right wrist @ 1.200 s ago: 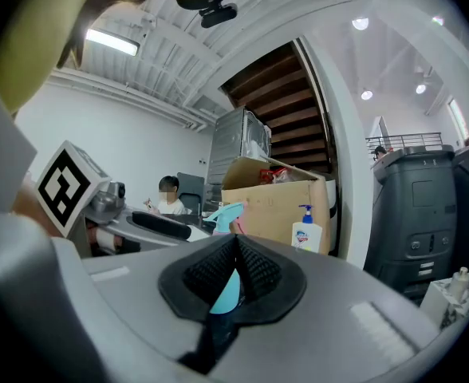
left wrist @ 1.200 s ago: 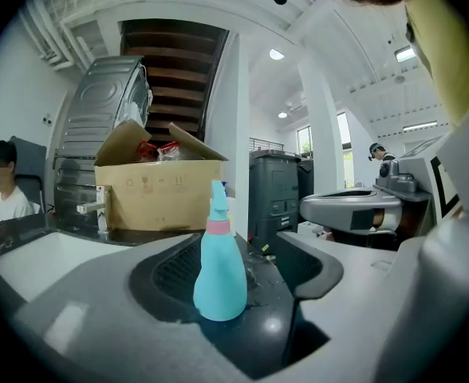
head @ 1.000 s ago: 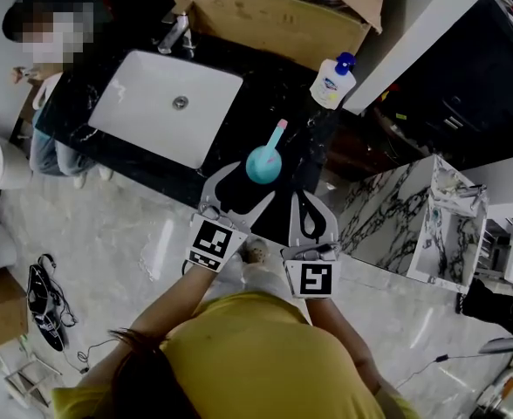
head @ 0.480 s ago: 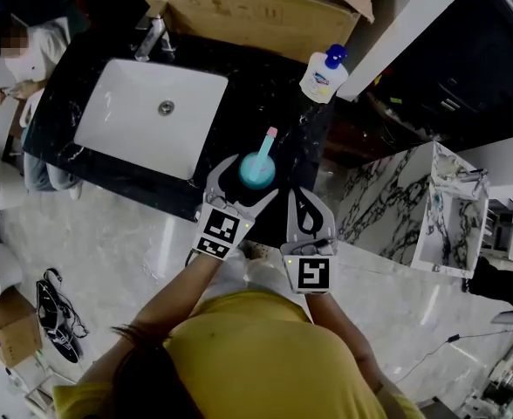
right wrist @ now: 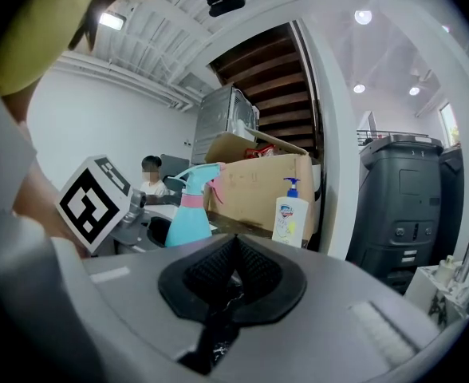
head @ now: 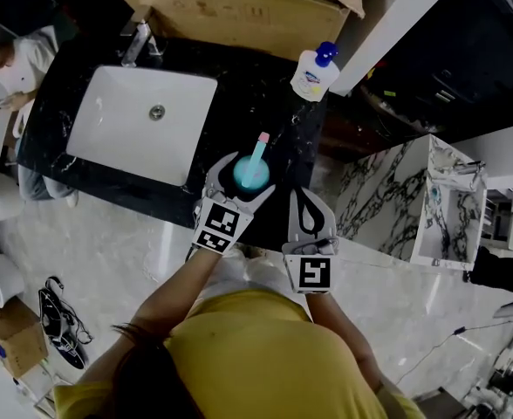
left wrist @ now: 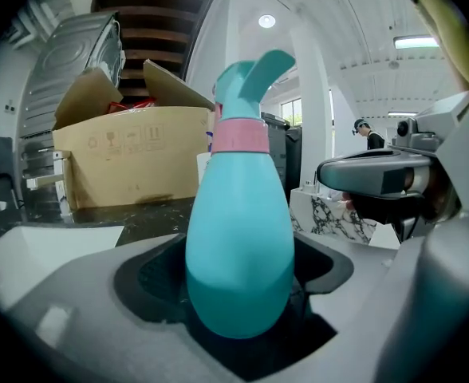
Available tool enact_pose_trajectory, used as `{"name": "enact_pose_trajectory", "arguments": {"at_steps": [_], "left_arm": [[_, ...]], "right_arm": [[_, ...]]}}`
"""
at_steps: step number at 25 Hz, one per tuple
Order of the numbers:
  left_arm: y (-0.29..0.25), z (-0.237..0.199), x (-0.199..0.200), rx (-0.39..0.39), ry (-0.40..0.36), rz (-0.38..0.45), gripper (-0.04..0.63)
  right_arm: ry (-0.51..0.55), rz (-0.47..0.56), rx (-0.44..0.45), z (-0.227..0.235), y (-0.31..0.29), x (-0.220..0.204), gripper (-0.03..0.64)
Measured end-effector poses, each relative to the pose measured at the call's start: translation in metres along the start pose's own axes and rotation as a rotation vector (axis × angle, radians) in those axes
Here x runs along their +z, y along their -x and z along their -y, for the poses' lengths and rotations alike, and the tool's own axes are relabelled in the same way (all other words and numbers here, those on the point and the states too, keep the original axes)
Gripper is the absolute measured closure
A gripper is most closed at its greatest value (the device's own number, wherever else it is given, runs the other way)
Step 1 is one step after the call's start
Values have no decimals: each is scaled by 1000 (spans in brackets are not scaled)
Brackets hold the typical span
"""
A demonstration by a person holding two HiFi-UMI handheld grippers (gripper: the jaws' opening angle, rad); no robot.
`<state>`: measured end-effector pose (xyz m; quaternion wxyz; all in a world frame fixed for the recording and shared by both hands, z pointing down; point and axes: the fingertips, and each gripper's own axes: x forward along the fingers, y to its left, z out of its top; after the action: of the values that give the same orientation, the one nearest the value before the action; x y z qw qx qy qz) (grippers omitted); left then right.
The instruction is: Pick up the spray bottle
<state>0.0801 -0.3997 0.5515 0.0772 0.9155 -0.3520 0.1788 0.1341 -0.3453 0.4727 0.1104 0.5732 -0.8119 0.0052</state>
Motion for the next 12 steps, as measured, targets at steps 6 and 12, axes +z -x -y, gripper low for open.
{"name": "enact_pose_trajectory", "arguments": {"at_steps": [6,12], "left_arm": [[-1,0,0,-13,-8,15,196],[5,0,8,-4,-31,27,201]], "right_arm": [[-4,-1,-9,2,1,-1,618],[7,20,-8,0,4,5,618]]}}
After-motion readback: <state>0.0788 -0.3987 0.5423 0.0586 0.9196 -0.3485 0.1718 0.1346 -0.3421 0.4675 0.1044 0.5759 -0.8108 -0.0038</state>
